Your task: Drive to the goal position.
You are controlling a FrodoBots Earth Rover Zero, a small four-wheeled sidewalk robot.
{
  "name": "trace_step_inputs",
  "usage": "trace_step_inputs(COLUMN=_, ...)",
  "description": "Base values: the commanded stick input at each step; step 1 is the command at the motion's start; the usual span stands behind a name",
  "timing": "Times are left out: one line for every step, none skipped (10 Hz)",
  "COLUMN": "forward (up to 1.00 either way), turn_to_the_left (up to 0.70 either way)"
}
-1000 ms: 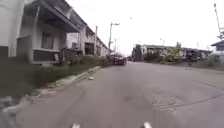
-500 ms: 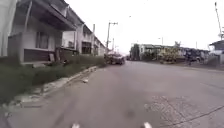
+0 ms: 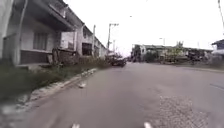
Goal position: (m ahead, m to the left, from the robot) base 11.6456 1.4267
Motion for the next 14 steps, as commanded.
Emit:
trace_step_inputs(forward=0.70, turn_to_the_left=0.08)
trace_step_inputs(forward=0.70, turn_to_the_left=0.09)
trace_step_inputs(forward=0.70, turn_to_the_left=-0.35)
trace_step_inputs(forward=0.70, turn_to_the_left=-0.35)
trace_step_inputs(forward=0.70, turn_to_the_left=-0.35)
trace_step_inputs(forward=0.70, turn_to_the_left=0.00)
trace_step_inputs(forward=0.70, turn_to_the_left=0.04)
trace_step_inputs(forward=0.70, turn_to_the_left=0.00)
trace_step_inputs(forward=0.70, turn_to_the_left=0.00)
trace_step_inputs(forward=0.70, turn_to_the_left=0.00)
trace_step_inputs(forward=0.70, turn_to_the_left=0.00)
trace_step_inputs(forward=0.70, turn_to_the_left=0.00)
trace_step_inputs(forward=0.70, turn_to_the_left=0.00)
trace_step_inputs(forward=0.70, turn_to_the_left=0.00)
